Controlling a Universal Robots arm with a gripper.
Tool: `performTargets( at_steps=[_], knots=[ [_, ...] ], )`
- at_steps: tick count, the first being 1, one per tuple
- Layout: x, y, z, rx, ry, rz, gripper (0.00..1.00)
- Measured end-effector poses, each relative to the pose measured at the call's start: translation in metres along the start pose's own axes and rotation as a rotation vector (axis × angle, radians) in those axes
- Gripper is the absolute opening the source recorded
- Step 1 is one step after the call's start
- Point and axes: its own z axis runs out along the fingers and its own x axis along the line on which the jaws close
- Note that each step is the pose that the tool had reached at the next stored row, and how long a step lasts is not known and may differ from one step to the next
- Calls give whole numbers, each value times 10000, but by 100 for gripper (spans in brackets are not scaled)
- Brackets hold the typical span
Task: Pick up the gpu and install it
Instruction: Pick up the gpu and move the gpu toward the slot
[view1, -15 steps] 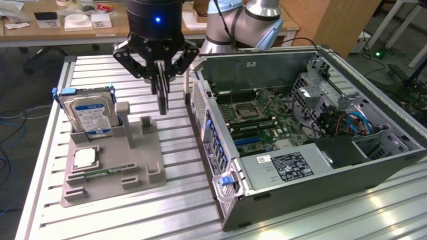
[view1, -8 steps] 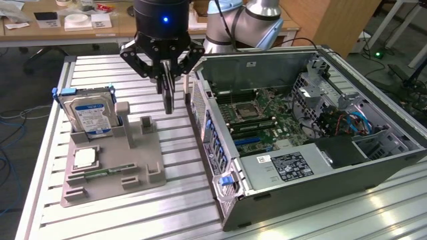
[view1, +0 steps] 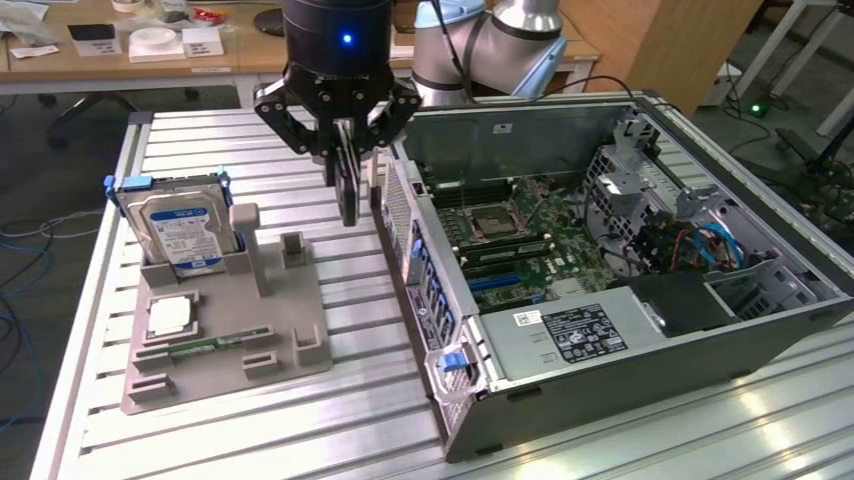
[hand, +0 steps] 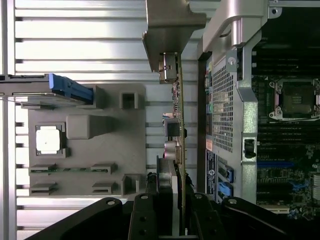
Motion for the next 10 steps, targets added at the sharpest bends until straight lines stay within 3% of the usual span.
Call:
performTargets(
  at_steps=[5,10],
  knots=[
    [-36,21,1,165,-2,0,28],
    [-56,30,-10,172,-1,-1,28]
  ],
)
